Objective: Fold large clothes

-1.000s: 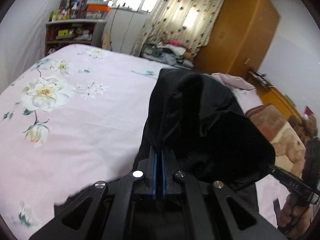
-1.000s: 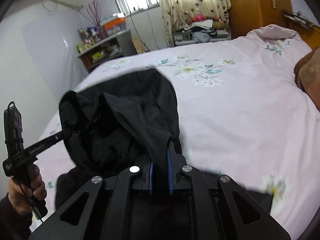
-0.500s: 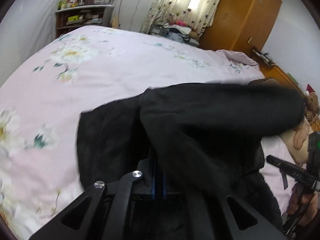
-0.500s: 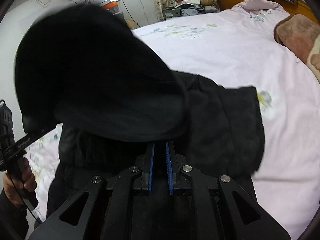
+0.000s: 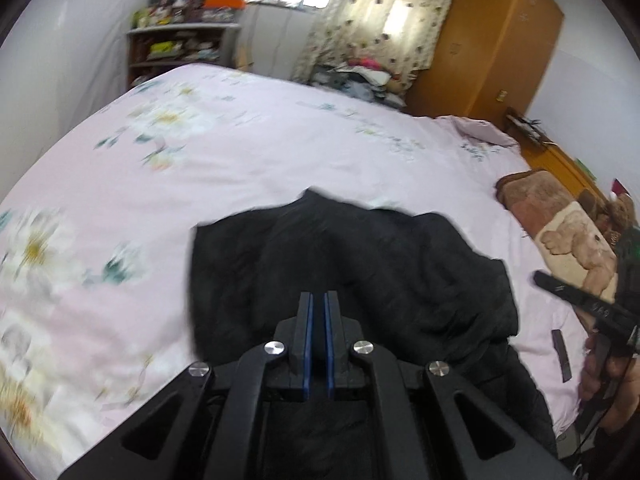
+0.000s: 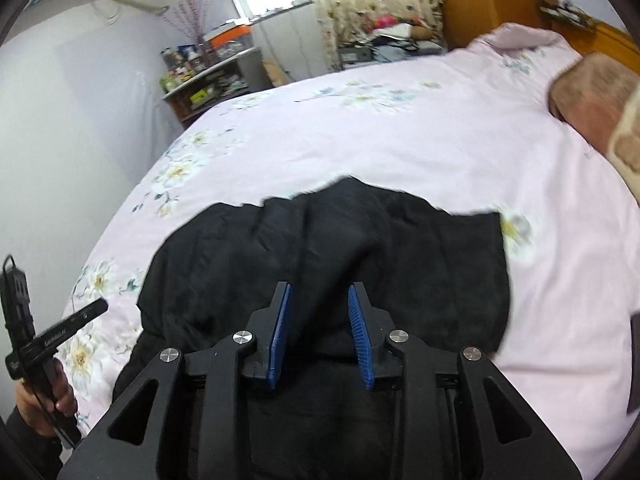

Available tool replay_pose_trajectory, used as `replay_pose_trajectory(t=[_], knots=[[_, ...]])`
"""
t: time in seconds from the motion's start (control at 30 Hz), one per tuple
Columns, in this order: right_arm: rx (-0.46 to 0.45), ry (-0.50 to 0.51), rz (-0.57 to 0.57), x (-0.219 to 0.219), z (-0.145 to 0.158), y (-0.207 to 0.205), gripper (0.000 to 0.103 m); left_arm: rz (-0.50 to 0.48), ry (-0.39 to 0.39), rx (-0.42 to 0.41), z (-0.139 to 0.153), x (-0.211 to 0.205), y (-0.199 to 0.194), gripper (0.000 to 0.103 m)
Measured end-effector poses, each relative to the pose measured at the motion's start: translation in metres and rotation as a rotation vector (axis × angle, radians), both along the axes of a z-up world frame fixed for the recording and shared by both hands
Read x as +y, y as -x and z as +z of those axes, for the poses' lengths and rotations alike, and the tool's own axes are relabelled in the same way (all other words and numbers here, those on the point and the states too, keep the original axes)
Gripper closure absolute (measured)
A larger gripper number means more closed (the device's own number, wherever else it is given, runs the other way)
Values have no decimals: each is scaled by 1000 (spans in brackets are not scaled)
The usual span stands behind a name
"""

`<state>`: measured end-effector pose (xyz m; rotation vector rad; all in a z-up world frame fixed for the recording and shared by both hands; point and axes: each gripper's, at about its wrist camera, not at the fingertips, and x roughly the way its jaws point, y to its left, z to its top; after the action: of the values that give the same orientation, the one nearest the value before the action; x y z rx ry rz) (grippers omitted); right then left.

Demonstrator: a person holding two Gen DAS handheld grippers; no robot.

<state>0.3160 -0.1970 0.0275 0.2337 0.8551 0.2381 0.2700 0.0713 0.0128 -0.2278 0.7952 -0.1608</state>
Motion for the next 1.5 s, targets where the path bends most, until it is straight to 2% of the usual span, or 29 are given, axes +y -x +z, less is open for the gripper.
replay_pose_trajectory(t=[0.1,0.17,0.23,0.33,0.4,0.47,0.53,0.63,0.7,0.77,0.9,0.97,1.03,1.1,1.17,1.2,1.27,1.4,1.5], knots=[[16,-4,52,24,-8,-16,73,-69,13,-6,-1,-29,-22,97],[37,19,77,38,-23,-21,73,-105,-18,11,-15,-48,-33,97],[100,36,94,47,-51,-25,73,-127,-51,66,-42,-61,-39,97],[200,89,104,56,-100,-20,73,-117,-40,152,-91,-64,-35,97],[250,77,92,51,-131,-12,73,-103,-28,132,-109,-60,-28,96],[262,21,70,44,-145,-9,73,-89,-14,121,-119,-57,-25,94],[250,-2,53,41,-150,-8,72,-72,0,118,-122,-58,-26,94],[249,22,50,45,-151,-10,72,-76,1,140,-118,-59,-27,94],[266,44,48,46,-141,-7,72,-94,4,171,-108,-55,-24,92],[234,65,50,45,-116,1,72,-98,2,178,-93,-45,-15,88],[79,56,43,33,-61,8,72,-73,15,74,-54,-33,-15,87],[19,56,20,27,-42,-10,72,-57,35,21,-39,-30,-34,81],[0,64,6,25,-38,-38,72,-28,22,-8,-35,-29,-60,79],[0,79,-2,23,-47,-64,72,-2,-25,3,-46,-25,-86,80],[63,127,-29,20,-72,-84,72,23,-88,62,-76,-21,-102,80],[105,140,-35,17,-92,-92,72,22,-76,94,-93,-16,-102,81],[128,121,-37,15,-117,-89,73,7,-63,86,-122,-11,-96,87],[70,176,-40,21,-135,-77,74,15,-58,65,-130,-10,-92,88],[77,199,-50,27,-128,-80,74,18,-67,95,-115,-12,-91,88]])
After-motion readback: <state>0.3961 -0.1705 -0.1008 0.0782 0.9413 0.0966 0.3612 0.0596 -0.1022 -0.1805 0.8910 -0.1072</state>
